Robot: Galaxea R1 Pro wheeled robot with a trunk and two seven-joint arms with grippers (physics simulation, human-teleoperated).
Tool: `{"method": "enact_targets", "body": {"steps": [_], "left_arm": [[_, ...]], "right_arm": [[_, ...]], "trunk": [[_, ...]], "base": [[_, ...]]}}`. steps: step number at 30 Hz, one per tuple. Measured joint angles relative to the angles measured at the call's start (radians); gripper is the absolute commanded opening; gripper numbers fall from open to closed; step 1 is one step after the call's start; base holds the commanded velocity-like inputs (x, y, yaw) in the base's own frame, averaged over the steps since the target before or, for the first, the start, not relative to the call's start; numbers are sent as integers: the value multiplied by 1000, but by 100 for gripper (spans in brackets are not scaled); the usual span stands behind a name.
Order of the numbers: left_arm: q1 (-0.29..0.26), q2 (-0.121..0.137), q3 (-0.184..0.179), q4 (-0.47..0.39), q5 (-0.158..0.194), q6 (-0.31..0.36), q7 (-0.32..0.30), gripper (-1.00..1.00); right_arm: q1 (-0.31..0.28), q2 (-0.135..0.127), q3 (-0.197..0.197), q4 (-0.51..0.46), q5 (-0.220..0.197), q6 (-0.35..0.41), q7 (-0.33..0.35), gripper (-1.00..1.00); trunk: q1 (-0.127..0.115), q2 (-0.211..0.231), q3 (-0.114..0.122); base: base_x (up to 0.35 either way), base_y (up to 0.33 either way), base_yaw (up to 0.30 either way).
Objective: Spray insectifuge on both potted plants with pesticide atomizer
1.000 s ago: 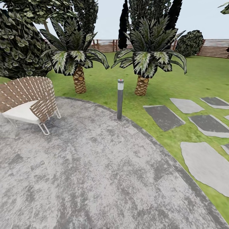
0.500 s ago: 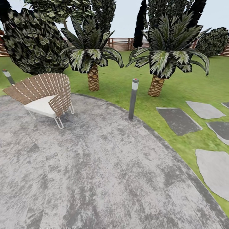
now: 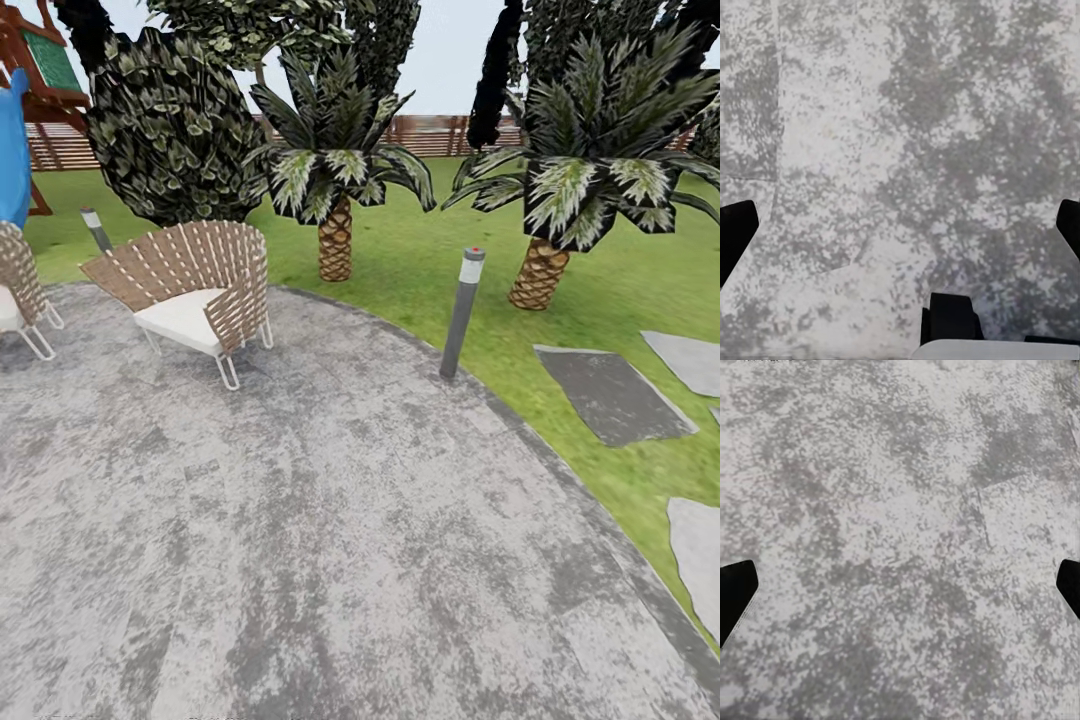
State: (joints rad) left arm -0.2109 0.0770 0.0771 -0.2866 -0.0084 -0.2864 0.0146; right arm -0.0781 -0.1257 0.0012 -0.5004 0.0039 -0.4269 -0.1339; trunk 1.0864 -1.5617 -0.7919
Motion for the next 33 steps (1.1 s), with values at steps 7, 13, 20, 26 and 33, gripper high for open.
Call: {"method": "enact_targets", "body": {"steps": [7,13,20,26,33], "left_arm": [[0,0,0,0,0,0,0,100],[0,-1,0,0,-1,0,0,100],[0,0,0,0,0,0,0,100],[0,0,0,0,3,0,0,100],[0,0,0,0,4,0,0,100]], "right_arm": [[0,0,0,0,0,0,0,100],[0,0,0,0,0,0,0,100],[0,0,0,0,0,0,0,100],[0,0,1,0,0,0,0,100],[0,0,1,0,0,0,0,100]], "trunk": [[0,0,-4],[0,0,-7],[0,0,-7],[0,0,-7],[0,0,-3]], "base": [[0,0,270],[0,0,273],[0,0,280],[0,0,281],[0,0,272]]}}
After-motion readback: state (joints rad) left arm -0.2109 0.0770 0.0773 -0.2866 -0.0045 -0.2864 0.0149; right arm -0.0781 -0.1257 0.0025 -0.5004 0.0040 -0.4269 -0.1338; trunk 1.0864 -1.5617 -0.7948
